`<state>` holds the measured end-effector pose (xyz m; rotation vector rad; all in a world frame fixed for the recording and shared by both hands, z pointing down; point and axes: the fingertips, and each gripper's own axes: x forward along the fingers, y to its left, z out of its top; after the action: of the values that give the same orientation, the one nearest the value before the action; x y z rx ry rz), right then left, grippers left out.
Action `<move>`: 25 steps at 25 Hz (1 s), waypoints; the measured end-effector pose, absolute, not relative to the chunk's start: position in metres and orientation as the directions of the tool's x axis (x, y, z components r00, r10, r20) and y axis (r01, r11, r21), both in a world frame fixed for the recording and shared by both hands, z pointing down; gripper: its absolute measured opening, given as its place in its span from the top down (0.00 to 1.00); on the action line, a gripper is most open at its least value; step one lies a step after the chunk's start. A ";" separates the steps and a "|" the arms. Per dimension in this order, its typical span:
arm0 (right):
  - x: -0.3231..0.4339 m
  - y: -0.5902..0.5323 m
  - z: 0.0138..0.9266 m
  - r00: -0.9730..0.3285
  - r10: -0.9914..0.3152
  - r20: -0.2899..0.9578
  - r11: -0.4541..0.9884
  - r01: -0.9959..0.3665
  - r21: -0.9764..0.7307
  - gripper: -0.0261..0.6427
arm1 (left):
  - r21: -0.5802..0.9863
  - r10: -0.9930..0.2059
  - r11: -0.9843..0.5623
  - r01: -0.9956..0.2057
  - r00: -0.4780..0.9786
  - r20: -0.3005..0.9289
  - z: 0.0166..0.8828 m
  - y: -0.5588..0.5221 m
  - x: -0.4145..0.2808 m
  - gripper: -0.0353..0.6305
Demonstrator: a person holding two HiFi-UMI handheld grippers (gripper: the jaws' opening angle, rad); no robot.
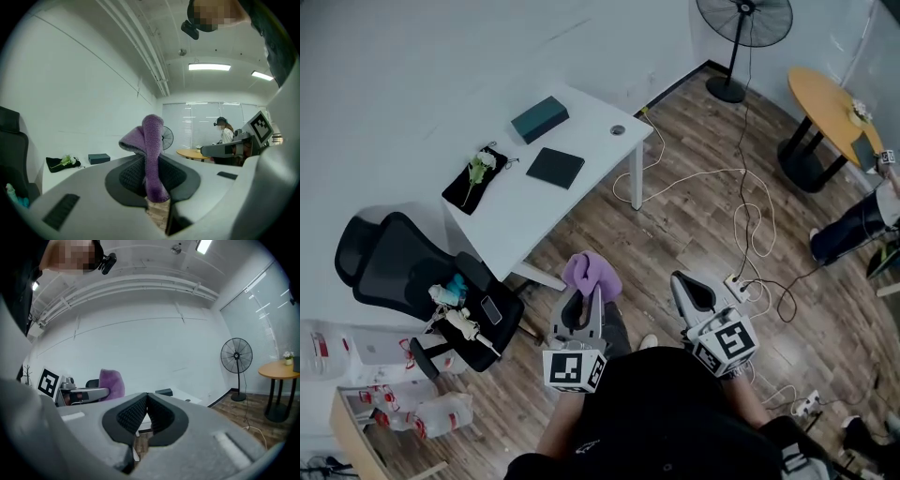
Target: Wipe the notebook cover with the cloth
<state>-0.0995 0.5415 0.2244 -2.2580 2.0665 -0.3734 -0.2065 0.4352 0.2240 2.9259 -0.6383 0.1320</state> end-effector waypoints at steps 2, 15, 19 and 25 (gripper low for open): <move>-0.092 0.536 0.226 0.091 -0.986 0.141 -0.118 -0.972 -0.201 0.96 | 0.127 -0.392 -0.905 -0.405 0.913 0.114 0.228 0.427 -0.198 0.85; -0.036 0.460 0.242 0.155 -0.972 0.177 -0.190 -0.960 -0.205 0.96 | 0.153 -0.327 -0.926 -0.346 0.935 0.134 0.252 0.345 -0.134 0.85; -0.024 0.426 0.245 0.153 -0.971 0.184 -0.191 -0.959 -0.209 0.96 | 0.160 -0.316 -0.928 -0.336 0.939 0.138 0.255 0.312 -0.114 0.85; 0.002 0.370 0.243 0.176 -0.965 0.193 -0.214 -0.956 -0.201 0.96 | 0.160 -0.267 -0.944 -0.288 0.953 0.140 0.255 0.259 -0.079 0.85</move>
<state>0.0016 0.3701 0.2427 -2.3824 1.9469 -0.4343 -0.0794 0.2590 0.2548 2.9271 -0.4195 0.1736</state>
